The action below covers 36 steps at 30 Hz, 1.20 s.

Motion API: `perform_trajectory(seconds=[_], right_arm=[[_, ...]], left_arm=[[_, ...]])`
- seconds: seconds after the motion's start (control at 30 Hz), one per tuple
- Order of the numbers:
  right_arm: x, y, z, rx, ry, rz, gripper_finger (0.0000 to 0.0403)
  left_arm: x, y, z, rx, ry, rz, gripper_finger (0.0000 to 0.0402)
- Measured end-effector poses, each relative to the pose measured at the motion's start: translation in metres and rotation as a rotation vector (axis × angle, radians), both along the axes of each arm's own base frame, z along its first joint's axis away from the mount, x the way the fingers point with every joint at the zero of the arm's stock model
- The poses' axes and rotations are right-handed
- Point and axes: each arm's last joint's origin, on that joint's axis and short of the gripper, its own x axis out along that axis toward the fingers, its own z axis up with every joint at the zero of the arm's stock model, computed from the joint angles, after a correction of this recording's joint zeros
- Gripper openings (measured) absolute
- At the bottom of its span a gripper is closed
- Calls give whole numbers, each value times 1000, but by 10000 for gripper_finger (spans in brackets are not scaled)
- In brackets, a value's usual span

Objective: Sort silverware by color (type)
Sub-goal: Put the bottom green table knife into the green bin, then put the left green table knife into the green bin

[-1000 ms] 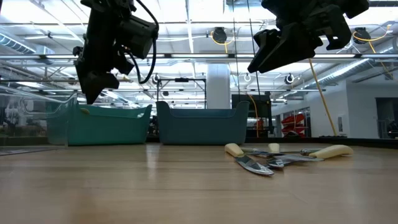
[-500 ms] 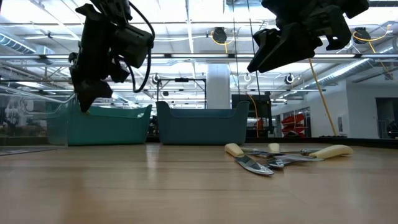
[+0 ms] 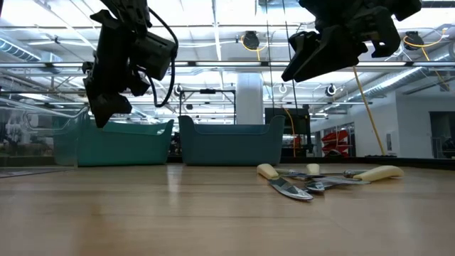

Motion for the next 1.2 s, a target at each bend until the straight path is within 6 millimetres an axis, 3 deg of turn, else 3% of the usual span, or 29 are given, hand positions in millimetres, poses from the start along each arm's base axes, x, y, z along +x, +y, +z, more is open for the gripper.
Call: perform_trajectory(seconds=[0.37, 0.47, 0.57, 0.73, 0.9, 1.03, 1.2], right_arm=[[0, 0, 0, -4, 1, 2, 153], [0, 0, 0, -9, 0, 6, 153], [0, 0, 0, -9, 0, 6, 153], [-1, 0, -1, -22, 10, 16, 153], [-3, -1, -4, -26, 49, 15, 153], [-11, 3, -9, 24, 149, -27, 153], [-30, 8, -18, 80, 338, -107, 153]], left_arm=[[-1, 9, 3, 68, 25, -12, 252], [7, 6, 12, 93, -27, -18, 252], [24, -10, 29, 111, -124, -89, 252], [60, -58, 55, 108, -369, -348, 252], [83, -104, 64, 96, -494, -724, 252], [99, -119, 66, 88, -495, -1007, 252], [119, -116, 62, 7, -518, -1246, 252]])
